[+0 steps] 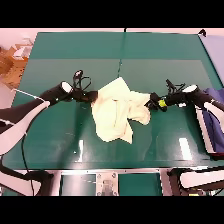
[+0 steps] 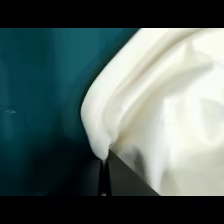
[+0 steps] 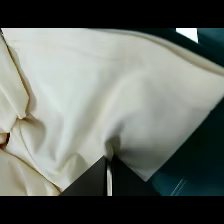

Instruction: Fold the shirts.

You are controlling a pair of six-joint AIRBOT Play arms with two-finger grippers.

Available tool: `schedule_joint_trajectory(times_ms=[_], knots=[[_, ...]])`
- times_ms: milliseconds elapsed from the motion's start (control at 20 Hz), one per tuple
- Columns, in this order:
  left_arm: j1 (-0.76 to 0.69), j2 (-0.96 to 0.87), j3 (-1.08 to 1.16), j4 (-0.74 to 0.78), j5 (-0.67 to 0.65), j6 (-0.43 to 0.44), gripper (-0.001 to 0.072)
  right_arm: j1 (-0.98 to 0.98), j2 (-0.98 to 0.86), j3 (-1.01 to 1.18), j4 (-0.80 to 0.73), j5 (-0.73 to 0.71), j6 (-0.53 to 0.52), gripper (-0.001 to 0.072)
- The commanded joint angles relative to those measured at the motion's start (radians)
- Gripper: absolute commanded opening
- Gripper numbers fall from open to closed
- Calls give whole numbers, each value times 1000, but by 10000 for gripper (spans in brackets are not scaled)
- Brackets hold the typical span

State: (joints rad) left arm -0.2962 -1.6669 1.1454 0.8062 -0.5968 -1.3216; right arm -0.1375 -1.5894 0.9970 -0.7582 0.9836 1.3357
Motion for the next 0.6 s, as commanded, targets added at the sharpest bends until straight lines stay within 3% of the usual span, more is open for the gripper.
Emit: schedule_joint_trajectory(times_ms=[0,200,550], knots=[[37,5,110,100,-160,2,23,-12,-2,80,16,80,-13,13],[99,136,150,372,-245,-137,22,-65,77,182,-14,132,-8,13],[148,404,172,443,-291,-135,23,-142,270,231,-18,165,-8,12]])
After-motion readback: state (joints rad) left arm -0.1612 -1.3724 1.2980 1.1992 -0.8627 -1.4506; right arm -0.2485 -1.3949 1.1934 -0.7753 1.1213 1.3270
